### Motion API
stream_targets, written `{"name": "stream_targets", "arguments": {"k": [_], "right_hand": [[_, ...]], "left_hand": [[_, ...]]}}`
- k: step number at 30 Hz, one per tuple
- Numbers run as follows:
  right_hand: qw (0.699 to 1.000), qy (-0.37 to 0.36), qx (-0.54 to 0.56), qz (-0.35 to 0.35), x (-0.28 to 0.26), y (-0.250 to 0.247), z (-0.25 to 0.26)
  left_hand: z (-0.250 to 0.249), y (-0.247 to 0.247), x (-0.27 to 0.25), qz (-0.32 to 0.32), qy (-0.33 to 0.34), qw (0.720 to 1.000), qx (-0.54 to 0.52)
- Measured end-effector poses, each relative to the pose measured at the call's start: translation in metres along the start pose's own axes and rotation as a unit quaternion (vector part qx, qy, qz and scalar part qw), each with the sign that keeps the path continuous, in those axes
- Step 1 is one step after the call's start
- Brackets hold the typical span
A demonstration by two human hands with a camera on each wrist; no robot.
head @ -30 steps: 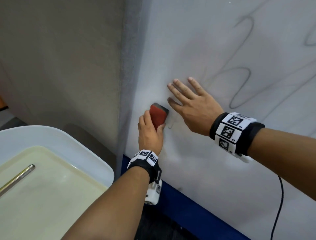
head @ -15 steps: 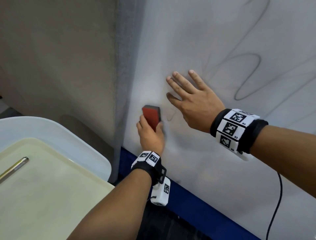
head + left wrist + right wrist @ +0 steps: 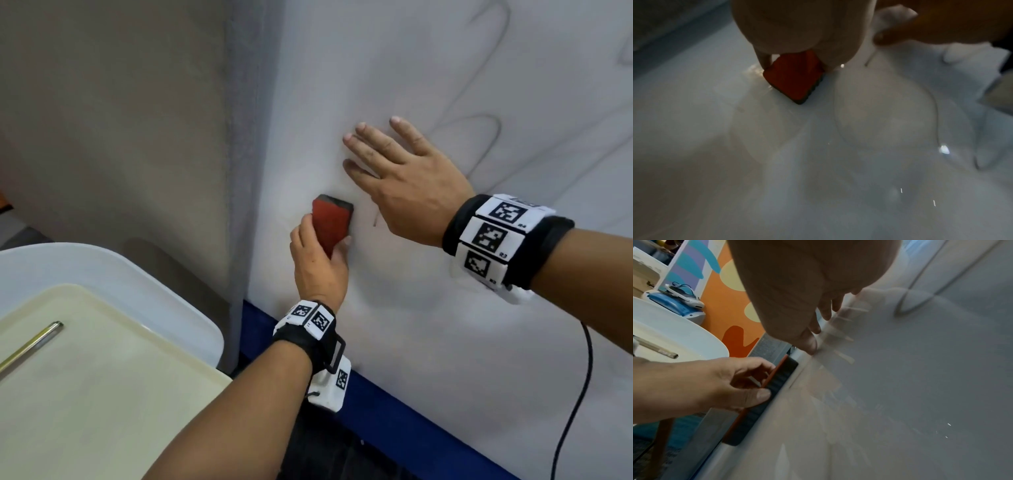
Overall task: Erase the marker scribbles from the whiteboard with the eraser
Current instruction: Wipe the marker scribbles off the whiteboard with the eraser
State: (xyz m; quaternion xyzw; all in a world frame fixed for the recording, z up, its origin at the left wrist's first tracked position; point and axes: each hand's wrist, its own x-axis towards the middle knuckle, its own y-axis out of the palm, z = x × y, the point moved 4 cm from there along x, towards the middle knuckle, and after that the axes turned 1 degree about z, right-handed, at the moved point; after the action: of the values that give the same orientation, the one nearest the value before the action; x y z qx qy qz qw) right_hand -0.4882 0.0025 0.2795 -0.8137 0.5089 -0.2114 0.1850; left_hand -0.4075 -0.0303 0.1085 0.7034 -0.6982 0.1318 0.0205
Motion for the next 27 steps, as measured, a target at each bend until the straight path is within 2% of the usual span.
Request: {"name": "stream_targets", "arguments": {"k": [3, 4, 5, 7, 9, 11, 14, 15, 16, 18, 20, 22, 25, 26, 27], "right_hand": [[1.0, 0.019, 0.019, -0.001, -0.003, -0.006, -0.006], [0.999, 0.023, 0.024, 0.002, -0.005, -0.008, -0.007], [0.999, 0.027, 0.026, 0.005, -0.007, -0.009, -0.008], [0.999, 0.033, 0.026, 0.008, -0.011, -0.012, -0.012], [0.999, 0.034, 0.027, 0.003, -0.015, -0.015, -0.017], [0.999, 0.044, 0.029, -0.008, -0.017, -0.019, -0.025], [0.997, 0.068, 0.024, -0.025, -0.022, -0.024, -0.037], [0.997, 0.071, 0.022, -0.025, -0.024, -0.025, -0.039], [0.997, 0.073, 0.021, -0.025, -0.026, -0.026, -0.041], [0.997, 0.074, 0.023, -0.018, -0.03, -0.026, -0.044], [0.997, 0.07, 0.027, -0.009, -0.031, -0.028, -0.044], [0.997, 0.07, 0.03, -0.009, -0.031, -0.031, -0.047], [0.995, 0.086, 0.042, -0.007, -0.033, -0.035, -0.054], [0.995, 0.087, 0.048, -0.005, -0.035, -0.035, -0.055], [0.995, 0.088, 0.054, 0.0, -0.036, -0.036, -0.055]], "left_hand": [[0.003, -0.004, 0.008, -0.067, -0.118, 0.989, -0.066], [-0.003, -0.004, 0.006, -0.073, -0.117, 0.989, -0.051], [-0.011, -0.002, 0.001, -0.065, -0.081, 0.994, -0.03], [-0.027, 0.006, -0.012, -0.019, 0.031, 0.999, 0.018], [-0.032, 0.01, -0.018, 0.02, 0.084, 0.995, 0.044], [-0.03, 0.006, -0.008, 0.006, 0.053, 0.998, 0.018], [-0.033, -0.002, 0.005, -0.066, -0.035, 0.997, -0.034], [-0.037, -0.002, 0.003, -0.069, -0.031, 0.997, -0.021], [-0.044, 0.0, -0.003, -0.056, 0.0, 0.998, -0.001], [-0.058, 0.009, -0.02, 0.007, 0.104, 0.993, 0.052], [-0.063, 0.016, -0.031, 0.05, 0.17, 0.98, 0.088], [-0.064, 0.015, -0.022, 0.045, 0.153, 0.984, 0.077], [-0.068, 0.0, 0.003, -0.025, 0.035, 0.999, -0.006], [-0.071, -0.003, 0.007, -0.037, 0.037, 0.999, -0.005], [-0.077, -0.004, 0.007, -0.033, 0.069, 0.997, 0.017]]}}
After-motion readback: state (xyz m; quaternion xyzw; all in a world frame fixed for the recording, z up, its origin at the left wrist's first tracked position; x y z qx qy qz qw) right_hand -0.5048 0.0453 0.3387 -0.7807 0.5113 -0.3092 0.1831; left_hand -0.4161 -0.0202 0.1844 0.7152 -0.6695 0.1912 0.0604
